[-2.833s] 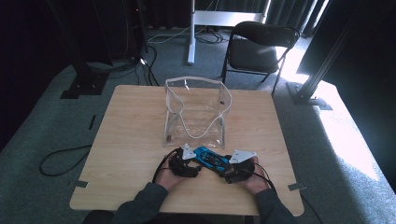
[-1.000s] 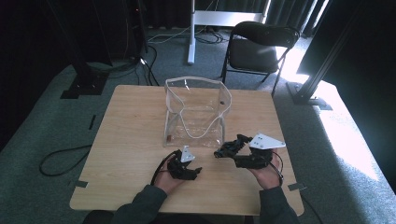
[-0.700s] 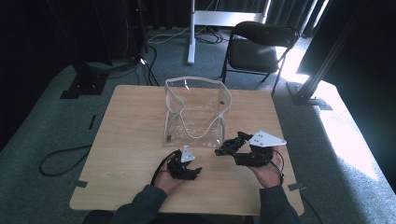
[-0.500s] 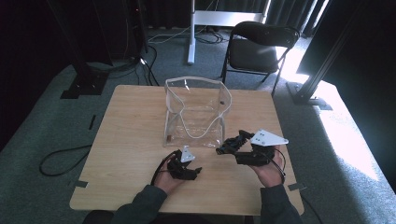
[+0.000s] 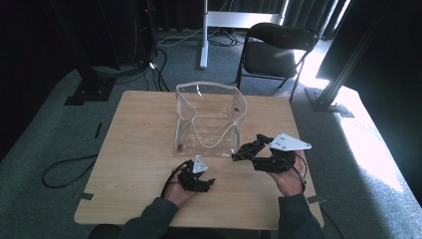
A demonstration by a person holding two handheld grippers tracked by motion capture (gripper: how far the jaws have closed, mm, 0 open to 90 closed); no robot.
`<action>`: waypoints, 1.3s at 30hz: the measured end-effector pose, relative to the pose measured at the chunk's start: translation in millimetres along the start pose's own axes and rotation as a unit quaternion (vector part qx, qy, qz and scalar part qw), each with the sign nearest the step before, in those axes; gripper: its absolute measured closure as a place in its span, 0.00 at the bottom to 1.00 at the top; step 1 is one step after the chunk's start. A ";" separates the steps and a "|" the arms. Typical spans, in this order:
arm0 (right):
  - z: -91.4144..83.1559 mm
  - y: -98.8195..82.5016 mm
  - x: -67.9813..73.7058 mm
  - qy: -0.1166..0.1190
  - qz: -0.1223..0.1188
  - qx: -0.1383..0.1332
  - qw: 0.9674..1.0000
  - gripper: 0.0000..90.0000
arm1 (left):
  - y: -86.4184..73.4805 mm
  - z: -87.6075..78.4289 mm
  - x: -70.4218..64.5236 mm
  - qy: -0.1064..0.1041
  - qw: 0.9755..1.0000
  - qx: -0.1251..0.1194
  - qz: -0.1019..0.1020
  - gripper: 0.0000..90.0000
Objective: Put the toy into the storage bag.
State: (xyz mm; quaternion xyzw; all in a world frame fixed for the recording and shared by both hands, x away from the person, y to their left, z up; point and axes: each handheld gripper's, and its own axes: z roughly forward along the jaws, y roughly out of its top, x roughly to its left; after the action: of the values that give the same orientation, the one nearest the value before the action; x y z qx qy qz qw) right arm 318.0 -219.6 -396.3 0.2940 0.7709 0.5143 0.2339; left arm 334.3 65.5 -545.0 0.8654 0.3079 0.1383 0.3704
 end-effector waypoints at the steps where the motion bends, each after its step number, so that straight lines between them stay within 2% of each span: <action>1: -0.2 1.3 -0.5 -0.001 0.000 0.000 1.000 0.27 | 0.0 0.0 0.0 0.000 1.000 0.000 0.000 0.36; 17: -8.4 19.3 -8.3 -0.014 -0.005 -0.015 1.000 0.27 | 0.0 -0.1 0.1 0.000 1.000 0.001 0.001 0.36; 39: -7.9 51.0 -6.4 -0.006 -0.015 -0.032 0.999 0.27 | 0.1 -0.2 -0.1 -0.001 1.000 0.002 0.000 0.36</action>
State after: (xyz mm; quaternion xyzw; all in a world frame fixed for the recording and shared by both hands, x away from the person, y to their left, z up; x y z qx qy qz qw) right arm 328.2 -214.0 -345.6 0.2779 0.7568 0.5338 0.2551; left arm 334.2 65.5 -544.8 0.8660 0.3080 0.1373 0.3692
